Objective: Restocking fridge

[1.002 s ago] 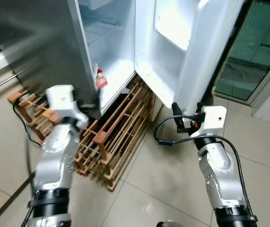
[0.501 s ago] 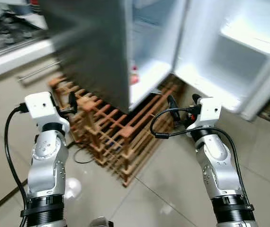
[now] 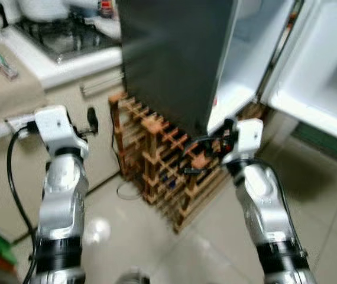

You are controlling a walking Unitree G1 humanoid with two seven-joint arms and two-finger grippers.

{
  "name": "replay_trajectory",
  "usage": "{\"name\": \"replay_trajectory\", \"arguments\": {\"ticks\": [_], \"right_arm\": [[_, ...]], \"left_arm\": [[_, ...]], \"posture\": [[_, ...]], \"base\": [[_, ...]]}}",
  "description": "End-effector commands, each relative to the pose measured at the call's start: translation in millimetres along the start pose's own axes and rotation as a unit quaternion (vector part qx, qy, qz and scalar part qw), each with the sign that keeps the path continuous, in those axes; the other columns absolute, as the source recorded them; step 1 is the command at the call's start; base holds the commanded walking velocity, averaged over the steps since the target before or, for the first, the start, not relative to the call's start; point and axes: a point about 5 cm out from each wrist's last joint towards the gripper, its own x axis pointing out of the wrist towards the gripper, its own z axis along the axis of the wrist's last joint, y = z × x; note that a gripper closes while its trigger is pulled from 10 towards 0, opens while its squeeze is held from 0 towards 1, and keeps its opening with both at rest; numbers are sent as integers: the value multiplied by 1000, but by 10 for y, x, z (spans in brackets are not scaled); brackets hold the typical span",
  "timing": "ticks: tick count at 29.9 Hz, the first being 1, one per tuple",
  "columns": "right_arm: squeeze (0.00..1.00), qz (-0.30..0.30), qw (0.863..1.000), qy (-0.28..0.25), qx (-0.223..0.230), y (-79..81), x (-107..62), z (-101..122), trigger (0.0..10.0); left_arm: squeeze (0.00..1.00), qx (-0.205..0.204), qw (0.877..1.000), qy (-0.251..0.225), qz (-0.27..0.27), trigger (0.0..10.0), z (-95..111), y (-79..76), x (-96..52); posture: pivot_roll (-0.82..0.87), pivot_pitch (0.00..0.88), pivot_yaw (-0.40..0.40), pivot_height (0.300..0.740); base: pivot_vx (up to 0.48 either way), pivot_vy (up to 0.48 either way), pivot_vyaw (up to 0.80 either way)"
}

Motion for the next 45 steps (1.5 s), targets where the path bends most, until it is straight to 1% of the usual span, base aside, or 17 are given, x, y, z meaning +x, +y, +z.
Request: {"name": "replay_trajectory", "arguments": {"ticks": [1,4,5,7,8,11,15,17,22,25,27,29,30,31,32,34,45], "right_arm": [[0,-2,1000,-1,-15,-39,4,17,10000],[0,-2,1000,-2,-11,-42,3,17,10000],[0,-1,1000,-2,-8,-41,3,16,10000],[0,-1,1000,-1,-3,-38,3,10,10000],[0,-1,1000,-1,-3,-38,3,10,10000],[0,0,1000,0,2,-38,4,3,10000],[0,-9,1000,4,-9,-67,8,-9,10000],[0,-6,1000,4,-7,-73,10,-15,10000],[0,7,1000,5,-13,-15,14,-26,10000],[0,7,1000,9,-11,-12,14,-42,10000],[0,-17,1000,17,6,-60,25,-61,10000],[0,-46,998,39,18,-123,58,-109,10000],[0,-46,998,38,18,-128,61,-106,10000],[0,-39,999,23,23,-116,60,-74,10000],[0,-28,999,18,12,-88,67,-54,10000],[0,-20,1000,9,13,-57,78,-21,10000],[0,-13,1000,3,-1,-70,118,19,10000]], "left_arm": [[0,6,1000,2,-8,10000,-6,-79,-2],[0,8,1000,-4,-14,10000,2,-103,1],[0,20,1000,-3,-16,10000,6,-124,17],[0,27,999,0,-16,10000,4,-147,40],[0,27,999,0,-16,10000,4,-147,40],[0,-13,1000,6,-28,10000,17,-182,51],[0,-1,999,-7,-40,10000,44,-203,39],[0,17,999,-12,-39,10000,61,-198,55],[0,2,999,-10,-39,10000,78,-253,86],[0,7,999,-17,-47,10000,96,-275,81],[0,12,999,-9,-40,10000,67,-256,85],[0,22,1000,4,-17,10000,21,-201,103],[0,23,1000,5,-12,10000,17,-190,106],[0,18,1000,8,-10,10000,8,-184,110],[0,17,1000,11,-7,10000,0,-174,113],[0,21,1000,13,-6,10000,-9,-174,118],[0,33,999,-24,-30,10000,104,-252,129]], "posture": [[-28,0,-20,740],[-28,0,-20,740],[-28,0,-20,740],[-28,0,-20,740],[-28,0,-20,740],[-28,0,-20,740],[-28,0,-19,740],[-28,0,-19,740],[-23,0,-14,740],[-20,0,-13,740],[-14,0,-15,740],[-8,0,-18,740],[-8,0,-18,740],[-5,0,-21,740],[-5,0,-21,740],[0,0,-28,740],[7,0,-44,740]], "base": [[352,-322,450],[357,-182,450],[0,0,450],[0,0,450],[0,0,450],[0,0,450],[0,0,448],[135,0,444],[446,0,431],[297,0,427],[0,0,219],[0,0,0],[0,0,0],[0,0,0],[0,0,0],[0,0,713],[0,0,684]]}}
